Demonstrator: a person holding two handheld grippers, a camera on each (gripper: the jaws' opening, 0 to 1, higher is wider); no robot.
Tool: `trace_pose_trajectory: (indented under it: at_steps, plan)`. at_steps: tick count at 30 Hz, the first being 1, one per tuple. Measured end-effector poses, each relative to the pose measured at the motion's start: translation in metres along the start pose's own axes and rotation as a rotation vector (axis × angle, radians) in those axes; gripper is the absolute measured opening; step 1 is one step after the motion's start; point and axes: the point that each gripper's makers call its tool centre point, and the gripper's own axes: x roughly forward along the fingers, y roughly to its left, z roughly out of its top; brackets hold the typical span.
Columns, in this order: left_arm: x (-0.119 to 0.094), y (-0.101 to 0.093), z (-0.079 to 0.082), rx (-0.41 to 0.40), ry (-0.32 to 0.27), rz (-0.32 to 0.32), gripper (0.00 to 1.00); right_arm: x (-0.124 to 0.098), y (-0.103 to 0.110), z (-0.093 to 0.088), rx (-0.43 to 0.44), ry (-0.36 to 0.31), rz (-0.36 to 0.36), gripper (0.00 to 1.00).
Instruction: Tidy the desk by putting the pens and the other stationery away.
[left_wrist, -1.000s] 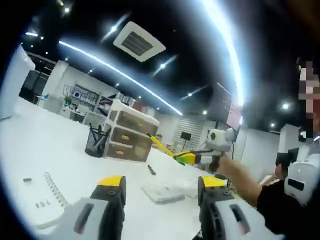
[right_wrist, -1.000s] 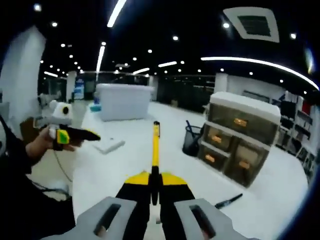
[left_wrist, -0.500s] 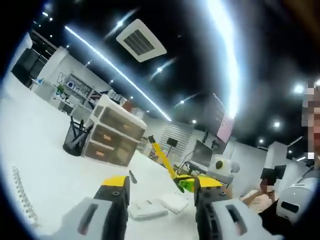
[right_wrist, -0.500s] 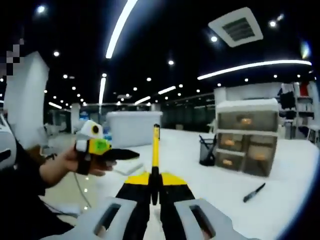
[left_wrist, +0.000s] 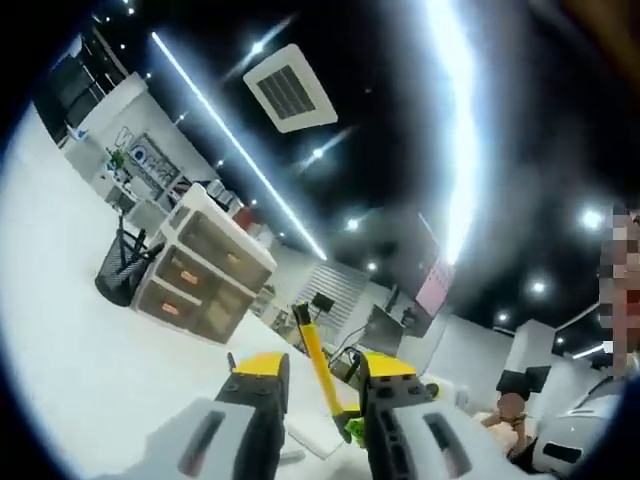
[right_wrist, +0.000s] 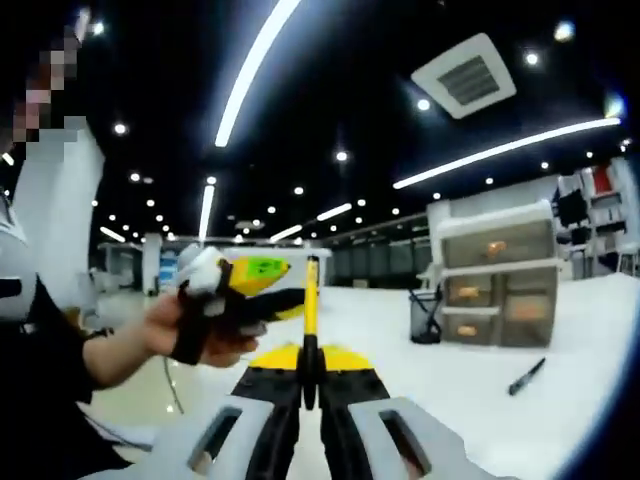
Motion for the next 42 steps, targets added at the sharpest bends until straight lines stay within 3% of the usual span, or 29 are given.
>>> trace_pose_trajectory:
  at_steps: [5,8,9,10,11,12,14,16,25,42]
  plan:
    - [0.005,-0.002,-0.011,-0.063,0.014,-0.026,0.26,0.0,0.003,0.009,-0.005,-0.051,-0.004,0.0]
    - [0.008,-0.002,-0.014,-0.096,0.009,-0.045,0.16,0.002,-0.005,-0.011,-0.089,0.046,-0.078,0.0]
    - [0.01,0.007,-0.016,-0.023,0.011,-0.008,0.14,0.004,-0.004,-0.017,-0.101,0.074,-0.072,0.0]
    - [0.011,0.019,-0.023,0.028,0.033,0.049,0.13,0.009,-0.001,-0.021,-0.077,0.062,-0.064,0.0]
    - [0.013,0.024,-0.036,0.069,0.088,0.066,0.1,0.01,-0.001,-0.023,-0.063,0.063,-0.062,0.0]
    - [0.014,0.028,-0.048,0.055,0.13,0.072,0.06,0.011,-0.003,-0.033,-0.077,0.097,-0.066,0.0]
    - [0.016,0.033,-0.056,0.047,0.119,0.073,0.03,0.012,-0.007,-0.038,-0.146,0.115,-0.097,0.0]
    - [0.014,0.038,-0.067,0.033,0.15,0.082,0.03,0.01,-0.002,-0.032,-0.131,0.092,-0.083,0.0]
    - [0.007,0.036,-0.064,0.047,0.141,0.092,0.03,0.006,-0.005,-0.027,-0.06,0.063,-0.086,0.0]
    - [0.001,0.028,-0.062,0.054,0.135,0.085,0.02,0.003,0.0,-0.031,-0.041,0.056,-0.095,0.0]
